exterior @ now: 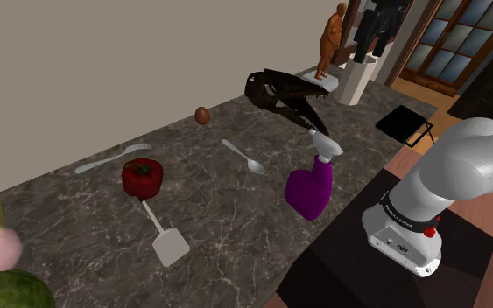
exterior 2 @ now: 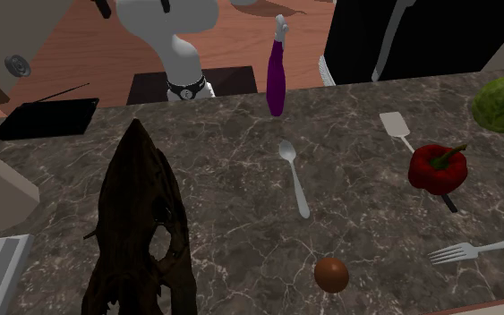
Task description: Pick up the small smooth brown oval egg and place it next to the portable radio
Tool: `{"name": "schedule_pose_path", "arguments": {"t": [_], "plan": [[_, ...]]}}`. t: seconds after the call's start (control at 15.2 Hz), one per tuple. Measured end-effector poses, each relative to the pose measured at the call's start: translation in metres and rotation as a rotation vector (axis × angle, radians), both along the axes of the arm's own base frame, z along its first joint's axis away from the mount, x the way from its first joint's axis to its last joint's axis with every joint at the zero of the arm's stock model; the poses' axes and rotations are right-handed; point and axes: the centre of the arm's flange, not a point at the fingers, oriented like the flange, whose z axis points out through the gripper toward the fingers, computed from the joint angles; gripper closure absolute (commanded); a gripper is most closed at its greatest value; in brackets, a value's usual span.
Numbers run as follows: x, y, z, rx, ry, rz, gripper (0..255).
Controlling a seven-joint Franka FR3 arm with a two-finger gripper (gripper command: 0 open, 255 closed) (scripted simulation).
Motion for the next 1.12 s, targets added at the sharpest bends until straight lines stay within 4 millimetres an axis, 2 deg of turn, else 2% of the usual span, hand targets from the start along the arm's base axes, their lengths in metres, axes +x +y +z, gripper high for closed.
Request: {"name": "schedule_pose_path", "arguments": {"t": [0.2,0.59,1.12], "plan": [[0.011,0.009,-0.006,-0.001,0.001,0.001,0],[0.066,0.046,-0.037,-0.003,0.004,0.006,0],[0.145,0.108,-0.089,-0.006,0.007,0.013,0]]}}
